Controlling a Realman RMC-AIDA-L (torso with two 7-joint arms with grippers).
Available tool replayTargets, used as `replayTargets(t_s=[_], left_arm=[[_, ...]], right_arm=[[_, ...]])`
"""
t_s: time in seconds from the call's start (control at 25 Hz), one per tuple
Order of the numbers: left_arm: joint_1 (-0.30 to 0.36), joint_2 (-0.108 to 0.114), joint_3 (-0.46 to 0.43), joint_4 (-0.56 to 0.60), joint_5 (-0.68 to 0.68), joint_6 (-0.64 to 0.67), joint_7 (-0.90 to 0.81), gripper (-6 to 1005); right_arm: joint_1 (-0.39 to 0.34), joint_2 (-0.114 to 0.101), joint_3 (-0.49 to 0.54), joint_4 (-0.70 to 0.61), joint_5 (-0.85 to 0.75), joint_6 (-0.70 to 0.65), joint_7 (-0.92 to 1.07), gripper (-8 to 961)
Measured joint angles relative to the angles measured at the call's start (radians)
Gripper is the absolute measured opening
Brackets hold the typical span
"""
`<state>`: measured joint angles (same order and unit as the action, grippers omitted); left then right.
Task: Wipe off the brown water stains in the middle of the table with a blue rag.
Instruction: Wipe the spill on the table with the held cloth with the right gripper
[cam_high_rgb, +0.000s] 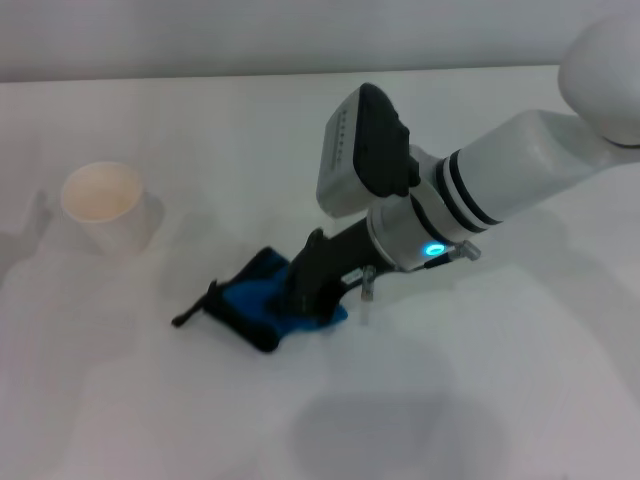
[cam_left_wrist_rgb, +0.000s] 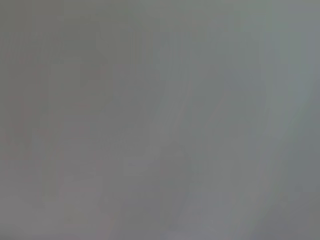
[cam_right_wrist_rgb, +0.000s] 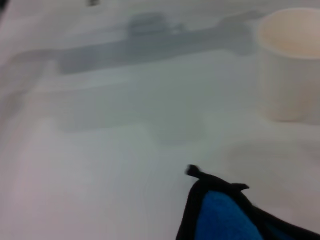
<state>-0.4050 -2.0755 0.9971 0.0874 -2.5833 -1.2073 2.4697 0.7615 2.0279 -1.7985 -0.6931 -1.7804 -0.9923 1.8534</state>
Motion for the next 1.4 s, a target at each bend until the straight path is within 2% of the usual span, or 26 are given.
replayTargets(t_s=[0.2, 0.28, 0.48, 0.64, 0.92, 1.04, 1.16, 1.2, 1.4], left_arm=[[0.001, 0.0, 0.0, 0.0, 0.0, -0.001, 0.0, 876], [0.001, -0.001, 0.0, 0.0, -0.001, -0.002, 0.0, 876], [0.0, 0.0, 0.0, 0.0, -0.009, -0.002, 0.0, 876], [0.0, 0.0, 0.0, 0.0, -0.01, 0.0, 0.0, 876], [0.0, 0.0, 0.0, 0.0, -0.015, -0.003, 0.0, 877], [0.0, 0.0, 0.0, 0.0, -0.019, -0.003, 0.0, 876], [0.0, 0.0, 0.0, 0.0, -0.02, -0.004, 0.0, 876], [0.0, 0.0, 0.0, 0.0, -0.02, -0.003, 0.0, 877], [-0.004, 0.0, 0.0, 0.0, -0.02, -0.002, 0.0, 877]], right_arm=[[-0.028, -0.004, 0.013, 0.014, 0.006, 0.126, 0.022, 110], [-0.03, -0.006, 0.016, 0.019, 0.006, 0.136, 0.028, 110], [-0.035, -0.011, 0.097, 0.076, -0.003, 0.159, 0.043, 112], [-0.066, -0.014, 0.152, 0.084, -0.006, 0.187, 0.043, 113], [-0.087, -0.006, 0.19, 0.074, 0.001, 0.212, 0.043, 115], [-0.078, -0.001, 0.149, 0.069, 0.012, 0.193, 0.043, 116], [-0.059, 0.0, 0.032, 0.046, 0.054, 0.174, 0.043, 116], [-0.059, 0.0, 0.032, 0.046, 0.054, 0.174, 0.043, 117], [-0.013, 0.0, -0.103, 0.023, 0.129, 0.132, 0.042, 118]])
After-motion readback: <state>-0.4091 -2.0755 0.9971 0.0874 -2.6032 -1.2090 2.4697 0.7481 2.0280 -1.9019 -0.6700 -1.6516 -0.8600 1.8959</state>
